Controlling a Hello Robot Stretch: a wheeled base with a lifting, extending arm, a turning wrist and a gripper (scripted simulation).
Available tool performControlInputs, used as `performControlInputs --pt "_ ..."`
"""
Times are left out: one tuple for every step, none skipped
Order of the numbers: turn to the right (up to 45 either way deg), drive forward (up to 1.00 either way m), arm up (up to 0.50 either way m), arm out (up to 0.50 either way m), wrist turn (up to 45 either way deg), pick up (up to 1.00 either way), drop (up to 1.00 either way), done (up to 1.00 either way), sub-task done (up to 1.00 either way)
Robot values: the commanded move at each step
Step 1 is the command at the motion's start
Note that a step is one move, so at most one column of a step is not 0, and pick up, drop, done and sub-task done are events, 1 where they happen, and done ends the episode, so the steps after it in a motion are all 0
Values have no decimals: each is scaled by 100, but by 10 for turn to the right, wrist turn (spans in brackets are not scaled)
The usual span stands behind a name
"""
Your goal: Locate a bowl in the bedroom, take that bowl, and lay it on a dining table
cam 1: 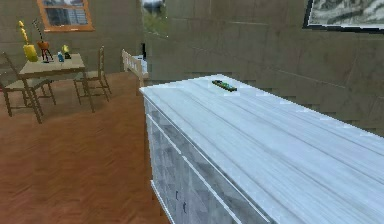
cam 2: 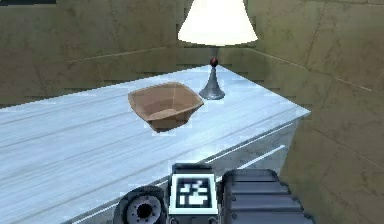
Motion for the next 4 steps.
performControlInputs --pt "0 0 0 24 0 0 0 0 0" --pt "0 0 0 0 450 0 0 0 0" --pt "0 0 0 0 450 0 0 0 0" --pt "0 0 0 0 450 0 0 0 0"
